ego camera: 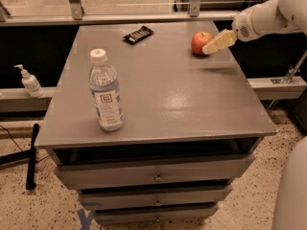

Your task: Move apple near blue plastic bottle

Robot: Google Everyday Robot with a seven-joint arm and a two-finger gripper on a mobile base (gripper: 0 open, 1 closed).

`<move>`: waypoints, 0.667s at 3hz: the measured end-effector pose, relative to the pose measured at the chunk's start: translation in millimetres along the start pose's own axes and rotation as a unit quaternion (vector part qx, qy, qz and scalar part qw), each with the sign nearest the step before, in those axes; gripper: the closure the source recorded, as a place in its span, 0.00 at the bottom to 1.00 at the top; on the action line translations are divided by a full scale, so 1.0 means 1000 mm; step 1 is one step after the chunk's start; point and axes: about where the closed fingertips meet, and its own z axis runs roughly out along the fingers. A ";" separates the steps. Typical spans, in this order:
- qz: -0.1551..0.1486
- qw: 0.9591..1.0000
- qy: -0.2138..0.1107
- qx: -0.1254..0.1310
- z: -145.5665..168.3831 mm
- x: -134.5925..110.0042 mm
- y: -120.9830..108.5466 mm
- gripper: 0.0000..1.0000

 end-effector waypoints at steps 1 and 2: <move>0.058 0.998 -0.031 -0.005 0.023 0.008 -0.006 0.00; 0.110 0.992 -0.057 -0.029 0.042 0.013 0.003 0.00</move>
Offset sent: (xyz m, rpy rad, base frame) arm 0.0278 0.0229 -0.0482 0.3909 0.0917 -0.0666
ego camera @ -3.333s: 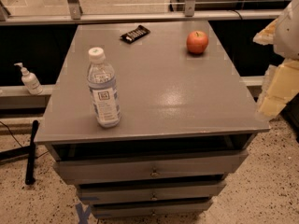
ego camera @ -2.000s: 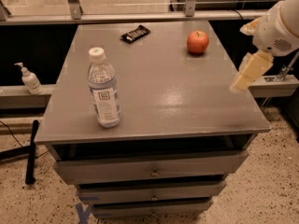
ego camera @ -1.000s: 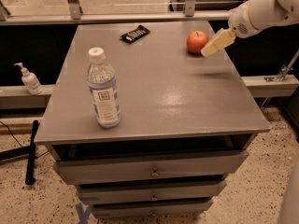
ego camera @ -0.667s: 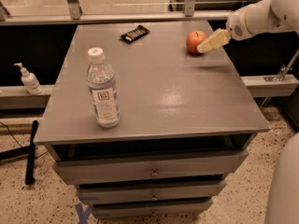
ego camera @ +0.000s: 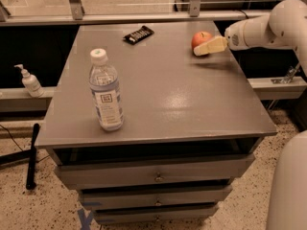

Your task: Move apple near blue plastic bottle

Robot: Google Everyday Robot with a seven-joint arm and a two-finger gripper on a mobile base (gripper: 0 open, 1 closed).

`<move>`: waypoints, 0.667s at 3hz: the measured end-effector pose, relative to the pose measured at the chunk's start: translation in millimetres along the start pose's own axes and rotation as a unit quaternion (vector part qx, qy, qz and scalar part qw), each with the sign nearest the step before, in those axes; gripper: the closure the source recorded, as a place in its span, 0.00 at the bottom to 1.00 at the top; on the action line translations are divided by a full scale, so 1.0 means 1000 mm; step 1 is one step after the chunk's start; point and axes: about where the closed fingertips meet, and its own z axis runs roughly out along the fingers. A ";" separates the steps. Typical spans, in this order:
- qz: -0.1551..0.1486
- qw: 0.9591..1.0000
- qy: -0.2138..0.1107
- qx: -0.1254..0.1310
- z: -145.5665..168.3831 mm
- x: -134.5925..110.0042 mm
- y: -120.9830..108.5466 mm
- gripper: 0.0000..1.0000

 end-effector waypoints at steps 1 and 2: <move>0.027 0.999 -0.017 -0.038 0.016 0.003 0.019 0.17; 0.017 0.997 -0.032 -0.073 0.021 -0.007 0.039 0.41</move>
Offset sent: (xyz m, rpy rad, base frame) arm -0.0181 0.0606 0.0043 0.1398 -0.0030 0.1991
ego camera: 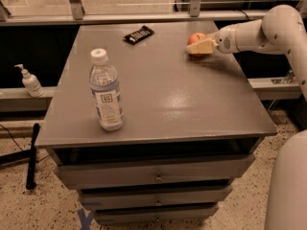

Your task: Move apple near blue plastic bottle

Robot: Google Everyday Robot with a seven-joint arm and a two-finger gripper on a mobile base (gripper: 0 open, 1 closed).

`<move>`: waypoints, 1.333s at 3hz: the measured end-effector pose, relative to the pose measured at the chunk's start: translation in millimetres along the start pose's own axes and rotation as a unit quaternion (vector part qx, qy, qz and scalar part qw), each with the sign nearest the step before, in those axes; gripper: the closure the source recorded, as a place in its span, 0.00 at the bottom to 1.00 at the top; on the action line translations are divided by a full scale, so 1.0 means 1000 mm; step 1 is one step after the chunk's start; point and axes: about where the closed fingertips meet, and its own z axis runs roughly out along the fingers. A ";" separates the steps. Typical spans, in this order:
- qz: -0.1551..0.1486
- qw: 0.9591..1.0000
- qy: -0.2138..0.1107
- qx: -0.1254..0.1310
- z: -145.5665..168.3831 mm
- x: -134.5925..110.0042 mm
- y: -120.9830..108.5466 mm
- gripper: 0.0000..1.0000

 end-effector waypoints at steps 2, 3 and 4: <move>-0.095 0.992 -0.016 -0.077 -0.028 -0.025 0.056 0.88; -0.112 0.981 0.011 -0.156 -0.051 -0.010 0.110 1.00; -0.105 0.963 0.034 -0.245 -0.063 0.017 0.174 1.00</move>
Offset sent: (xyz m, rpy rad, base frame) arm -0.1127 0.0345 0.0590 -0.0976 -0.1320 0.4264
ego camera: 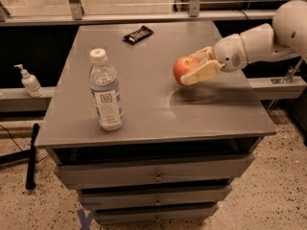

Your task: Move apple near blue plastic bottle

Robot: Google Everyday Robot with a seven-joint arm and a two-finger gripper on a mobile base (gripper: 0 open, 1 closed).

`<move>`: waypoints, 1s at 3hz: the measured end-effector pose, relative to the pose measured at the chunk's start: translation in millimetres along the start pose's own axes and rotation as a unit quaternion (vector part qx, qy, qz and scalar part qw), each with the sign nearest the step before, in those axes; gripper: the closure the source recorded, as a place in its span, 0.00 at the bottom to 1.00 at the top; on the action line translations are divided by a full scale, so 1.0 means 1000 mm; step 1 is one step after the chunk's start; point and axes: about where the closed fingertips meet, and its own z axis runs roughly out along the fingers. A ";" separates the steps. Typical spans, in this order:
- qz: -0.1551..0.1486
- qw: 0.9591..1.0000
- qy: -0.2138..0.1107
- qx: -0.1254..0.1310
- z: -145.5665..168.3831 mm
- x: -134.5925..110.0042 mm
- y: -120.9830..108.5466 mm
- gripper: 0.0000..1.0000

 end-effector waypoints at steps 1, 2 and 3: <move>0.015 0.996 -0.012 -0.084 0.035 0.007 0.059 1.00; 0.018 0.989 -0.032 -0.146 0.066 0.001 0.099 1.00; 0.012 0.982 -0.050 -0.183 0.085 -0.010 0.124 1.00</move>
Offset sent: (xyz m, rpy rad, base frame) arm -0.1269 0.1145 -0.0295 0.1901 0.2121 0.3522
